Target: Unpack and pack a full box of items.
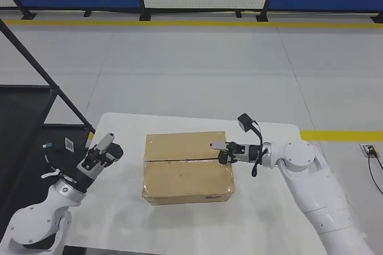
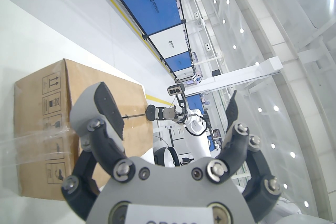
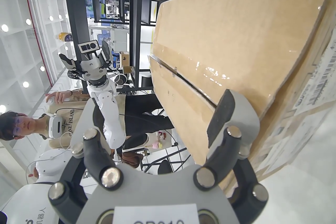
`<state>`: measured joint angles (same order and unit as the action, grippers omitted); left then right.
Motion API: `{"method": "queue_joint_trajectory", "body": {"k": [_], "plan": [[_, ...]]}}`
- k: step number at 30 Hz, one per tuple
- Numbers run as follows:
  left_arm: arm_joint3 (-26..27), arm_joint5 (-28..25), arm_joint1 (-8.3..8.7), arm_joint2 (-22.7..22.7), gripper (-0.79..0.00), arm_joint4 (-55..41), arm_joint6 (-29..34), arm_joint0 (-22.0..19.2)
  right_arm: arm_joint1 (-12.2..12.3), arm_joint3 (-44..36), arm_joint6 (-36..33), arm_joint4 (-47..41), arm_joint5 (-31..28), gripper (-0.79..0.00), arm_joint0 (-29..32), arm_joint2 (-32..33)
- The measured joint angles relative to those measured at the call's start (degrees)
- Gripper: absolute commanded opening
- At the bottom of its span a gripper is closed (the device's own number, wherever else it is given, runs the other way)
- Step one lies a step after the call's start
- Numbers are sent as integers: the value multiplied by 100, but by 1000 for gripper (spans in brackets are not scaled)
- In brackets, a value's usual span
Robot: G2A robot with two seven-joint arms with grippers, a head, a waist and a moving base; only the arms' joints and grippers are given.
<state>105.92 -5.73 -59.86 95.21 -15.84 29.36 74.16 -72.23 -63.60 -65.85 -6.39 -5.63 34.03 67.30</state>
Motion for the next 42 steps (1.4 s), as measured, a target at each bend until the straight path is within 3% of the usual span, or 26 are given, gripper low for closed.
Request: {"method": "queue_joint_trajectory", "body": {"k": [11,21,26,42], "plan": [[-15,13,-7,10,0,-22,-80,47,1,-42,55,-9,-19,0,47,-2],[178,-211,-89,164,0,-137,-1096,692,19,-22,297,-179,-174,0,163,-28],[135,-85,-113,376,0,-213,-1414,971,-2,126,310,-258,-201,0,68,-131],[15,207,-120,420,0,-468,-1149,1126,-27,285,314,-280,-178,0,-48,-246]]}}
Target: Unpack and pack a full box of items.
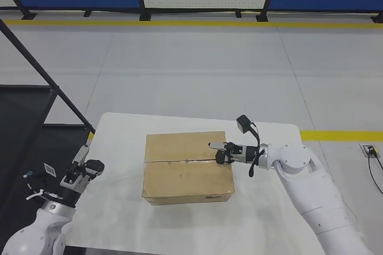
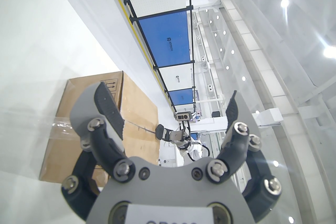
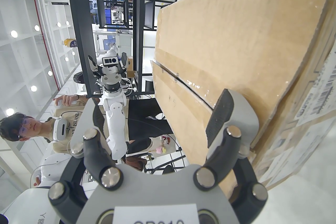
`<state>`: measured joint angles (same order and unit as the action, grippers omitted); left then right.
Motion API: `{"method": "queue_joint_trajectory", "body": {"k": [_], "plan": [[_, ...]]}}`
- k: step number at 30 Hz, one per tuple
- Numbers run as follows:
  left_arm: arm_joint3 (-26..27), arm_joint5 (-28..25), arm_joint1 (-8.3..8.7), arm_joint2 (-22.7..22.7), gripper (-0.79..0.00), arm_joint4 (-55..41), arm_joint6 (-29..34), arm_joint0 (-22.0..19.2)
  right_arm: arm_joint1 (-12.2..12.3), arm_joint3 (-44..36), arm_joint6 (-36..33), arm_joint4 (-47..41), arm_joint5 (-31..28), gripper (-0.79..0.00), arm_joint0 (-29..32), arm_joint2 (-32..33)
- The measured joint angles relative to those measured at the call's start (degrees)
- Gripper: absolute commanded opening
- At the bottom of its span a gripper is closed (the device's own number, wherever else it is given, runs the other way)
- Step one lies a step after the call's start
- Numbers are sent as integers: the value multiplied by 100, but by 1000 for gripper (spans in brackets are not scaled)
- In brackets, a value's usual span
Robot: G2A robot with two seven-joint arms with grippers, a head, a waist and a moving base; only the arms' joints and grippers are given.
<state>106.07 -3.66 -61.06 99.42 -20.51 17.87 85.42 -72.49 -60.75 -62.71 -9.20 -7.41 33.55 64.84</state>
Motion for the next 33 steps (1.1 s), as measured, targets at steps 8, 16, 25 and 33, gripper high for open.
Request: {"method": "queue_joint_trajectory", "body": {"k": [8,16,25,33], "plan": [[-489,177,-25,-177,0,-481,710,344,0,0,0,0,0,0,0,0],[-1077,434,-80,-607,0,-502,687,143,0,0,0,0,0,0,0,0],[-2041,609,-247,-1481,0,-648,235,-807,0,0,0,0,0,0,0,0],[-2573,289,-451,-1738,0,-1678,-559,-1341,0,0,0,0,0,0,0,0]]}}
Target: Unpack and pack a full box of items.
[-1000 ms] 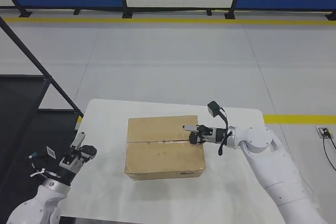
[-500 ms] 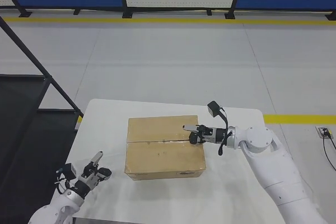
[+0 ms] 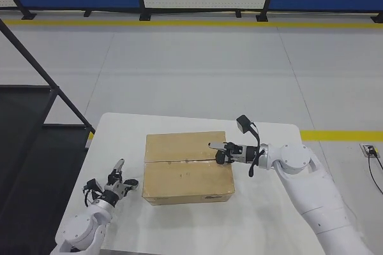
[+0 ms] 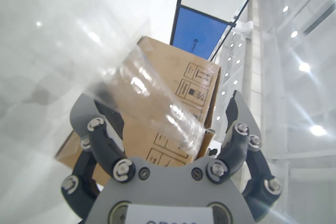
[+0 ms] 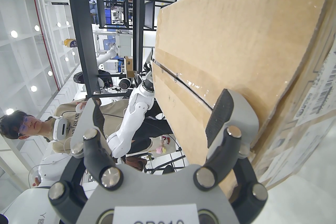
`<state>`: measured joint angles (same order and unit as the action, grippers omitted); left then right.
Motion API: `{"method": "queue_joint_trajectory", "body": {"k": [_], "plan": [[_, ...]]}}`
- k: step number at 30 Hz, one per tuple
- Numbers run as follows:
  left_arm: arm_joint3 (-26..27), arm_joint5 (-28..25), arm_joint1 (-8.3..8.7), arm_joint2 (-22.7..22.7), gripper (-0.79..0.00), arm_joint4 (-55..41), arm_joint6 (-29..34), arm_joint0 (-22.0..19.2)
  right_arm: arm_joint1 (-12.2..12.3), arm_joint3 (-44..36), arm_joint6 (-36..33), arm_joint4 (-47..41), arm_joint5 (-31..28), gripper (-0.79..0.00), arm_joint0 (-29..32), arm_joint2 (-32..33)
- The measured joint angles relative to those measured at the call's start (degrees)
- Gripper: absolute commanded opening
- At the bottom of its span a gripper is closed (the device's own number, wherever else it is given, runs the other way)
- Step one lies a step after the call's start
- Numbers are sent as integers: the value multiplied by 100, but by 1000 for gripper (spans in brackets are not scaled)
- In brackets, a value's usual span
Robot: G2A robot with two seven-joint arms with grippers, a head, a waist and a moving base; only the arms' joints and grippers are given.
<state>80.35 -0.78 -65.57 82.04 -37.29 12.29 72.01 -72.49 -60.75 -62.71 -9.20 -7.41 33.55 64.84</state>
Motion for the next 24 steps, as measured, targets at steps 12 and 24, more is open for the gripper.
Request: {"method": "queue_joint_trajectory", "body": {"k": [12,24], "plan": [[522,-490,-71,405,0,-588,-430,204,0,0,0,0,0,0,0,0],[1505,-703,-97,810,0,-442,-859,621,0,0,0,0,0,0,0,0]]}}
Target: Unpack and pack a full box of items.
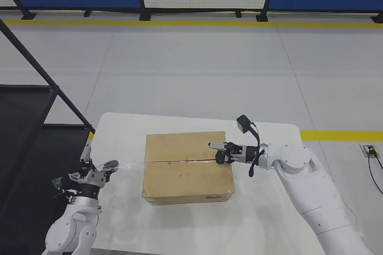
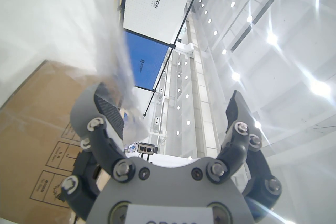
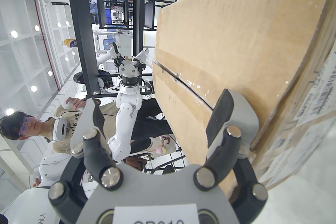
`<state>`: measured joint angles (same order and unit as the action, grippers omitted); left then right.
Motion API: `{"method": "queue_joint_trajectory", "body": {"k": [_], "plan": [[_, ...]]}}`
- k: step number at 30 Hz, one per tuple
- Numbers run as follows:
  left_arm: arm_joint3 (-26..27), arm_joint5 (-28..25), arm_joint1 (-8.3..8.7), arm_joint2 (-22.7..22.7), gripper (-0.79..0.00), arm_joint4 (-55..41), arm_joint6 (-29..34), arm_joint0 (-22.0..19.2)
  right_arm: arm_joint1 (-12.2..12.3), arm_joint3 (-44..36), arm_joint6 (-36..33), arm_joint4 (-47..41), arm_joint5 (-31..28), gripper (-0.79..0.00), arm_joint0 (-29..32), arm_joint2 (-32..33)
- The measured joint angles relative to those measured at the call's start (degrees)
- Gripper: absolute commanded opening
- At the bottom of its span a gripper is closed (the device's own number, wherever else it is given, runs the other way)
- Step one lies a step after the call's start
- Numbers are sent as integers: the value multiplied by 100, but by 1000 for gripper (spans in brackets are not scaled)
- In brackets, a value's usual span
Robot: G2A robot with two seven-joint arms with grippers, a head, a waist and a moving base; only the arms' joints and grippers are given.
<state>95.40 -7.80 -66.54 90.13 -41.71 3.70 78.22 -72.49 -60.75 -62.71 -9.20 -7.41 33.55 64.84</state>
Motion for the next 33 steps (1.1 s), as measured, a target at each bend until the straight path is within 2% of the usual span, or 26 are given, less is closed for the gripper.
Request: {"method": "queue_joint_trajectory", "body": {"k": [7,25,33], "plan": [[232,-70,-29,79,0,221,-193,37,0,0,0,0,0,0,0,0],[151,147,-75,112,0,582,-25,-539,0,0,0,0,0,0,0,0],[477,-165,-97,183,0,719,161,-341,0,0,0,0,0,0,0,0]]}}
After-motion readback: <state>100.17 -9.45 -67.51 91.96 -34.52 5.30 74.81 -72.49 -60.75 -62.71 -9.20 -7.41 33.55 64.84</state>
